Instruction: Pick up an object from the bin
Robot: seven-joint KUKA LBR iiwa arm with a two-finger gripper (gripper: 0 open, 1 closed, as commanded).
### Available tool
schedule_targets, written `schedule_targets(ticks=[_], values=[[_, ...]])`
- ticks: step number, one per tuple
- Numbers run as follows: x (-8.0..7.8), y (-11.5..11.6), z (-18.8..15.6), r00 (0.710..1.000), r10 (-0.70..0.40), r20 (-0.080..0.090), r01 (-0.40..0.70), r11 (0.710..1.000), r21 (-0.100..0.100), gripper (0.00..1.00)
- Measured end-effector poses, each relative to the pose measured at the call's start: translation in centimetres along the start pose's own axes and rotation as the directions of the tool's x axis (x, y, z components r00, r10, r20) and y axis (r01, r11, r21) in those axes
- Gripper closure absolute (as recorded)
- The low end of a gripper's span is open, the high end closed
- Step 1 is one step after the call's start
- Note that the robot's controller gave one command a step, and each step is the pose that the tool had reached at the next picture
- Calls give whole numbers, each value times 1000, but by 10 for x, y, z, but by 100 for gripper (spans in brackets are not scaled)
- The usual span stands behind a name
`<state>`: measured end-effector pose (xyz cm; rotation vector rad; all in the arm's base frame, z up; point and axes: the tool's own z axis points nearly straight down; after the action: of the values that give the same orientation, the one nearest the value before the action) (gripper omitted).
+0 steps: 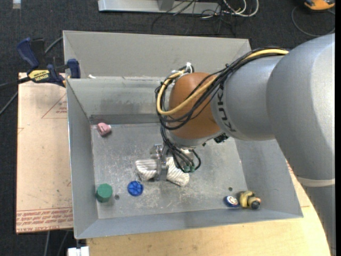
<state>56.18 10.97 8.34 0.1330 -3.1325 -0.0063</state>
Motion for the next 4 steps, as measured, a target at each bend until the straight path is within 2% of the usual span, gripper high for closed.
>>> schedule_targets(ticks=[1,4], values=[[1,0,-21,1000,0,-3,0,1000,0,100],[0,1,-90,1000,0,3,0,1000,0,100]])
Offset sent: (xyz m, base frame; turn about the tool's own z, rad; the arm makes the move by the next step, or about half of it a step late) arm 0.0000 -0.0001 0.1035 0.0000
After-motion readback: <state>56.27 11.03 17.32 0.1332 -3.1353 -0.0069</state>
